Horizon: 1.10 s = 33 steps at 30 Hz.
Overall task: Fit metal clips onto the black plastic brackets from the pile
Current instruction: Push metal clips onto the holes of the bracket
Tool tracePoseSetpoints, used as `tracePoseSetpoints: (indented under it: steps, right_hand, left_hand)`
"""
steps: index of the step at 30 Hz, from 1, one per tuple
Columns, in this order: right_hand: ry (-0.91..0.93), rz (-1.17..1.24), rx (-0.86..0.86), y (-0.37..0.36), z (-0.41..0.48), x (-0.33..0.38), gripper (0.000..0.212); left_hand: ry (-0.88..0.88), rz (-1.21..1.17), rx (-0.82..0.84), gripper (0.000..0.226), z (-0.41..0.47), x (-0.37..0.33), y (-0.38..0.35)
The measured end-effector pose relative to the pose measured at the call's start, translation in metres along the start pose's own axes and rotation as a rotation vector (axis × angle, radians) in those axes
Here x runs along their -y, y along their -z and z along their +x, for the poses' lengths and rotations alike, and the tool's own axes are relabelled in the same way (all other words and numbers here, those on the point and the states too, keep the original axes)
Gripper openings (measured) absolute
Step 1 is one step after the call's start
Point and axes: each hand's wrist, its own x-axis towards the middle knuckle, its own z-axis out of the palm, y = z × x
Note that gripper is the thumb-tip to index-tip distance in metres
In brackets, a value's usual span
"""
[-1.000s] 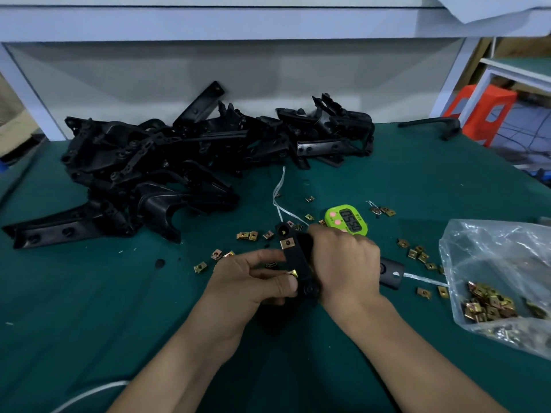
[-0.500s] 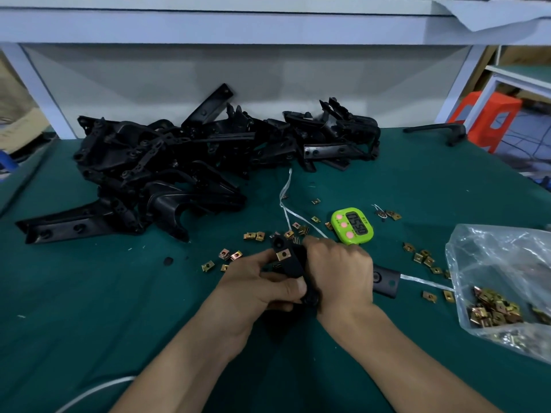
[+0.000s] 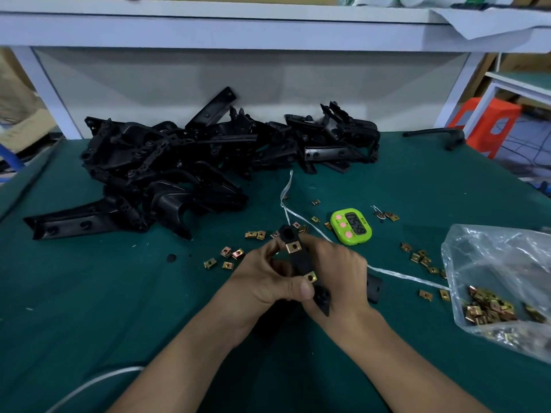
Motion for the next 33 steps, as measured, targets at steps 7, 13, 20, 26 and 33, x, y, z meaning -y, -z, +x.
tracePoseSetpoints:
  steps: [7,13,20,26,33]
  right_hand:
    - [-0.136,-0.150,0.002,-0.007,0.012,-0.018,0.033]
    - [-0.201,-0.111,-0.062,-0.014,0.017,-0.021,0.034]
    - [-0.138,0.152,-0.101,-0.012,0.017,-0.025,0.019]
    - [-0.161,0.141,-0.120,-0.006,0.014,-0.017,0.035]
    - [-0.170,0.100,-0.206,-0.009,0.014,0.001,0.027]
  left_hand:
    - [0.139,0.202,-0.111,0.027,0.001,0.001,0.002]
    - [0.011,0.463,-0.350,0.026,0.005,0.012,-0.002]
    - [-0.098,0.634,-0.600,0.014,0.004,0.013,-0.011]
    - [-0.100,0.634,-0.585,0.012,0.003,0.013,-0.016]
    - [-0.098,0.577,-0.657,0.028,0.006,0.015,-0.008]
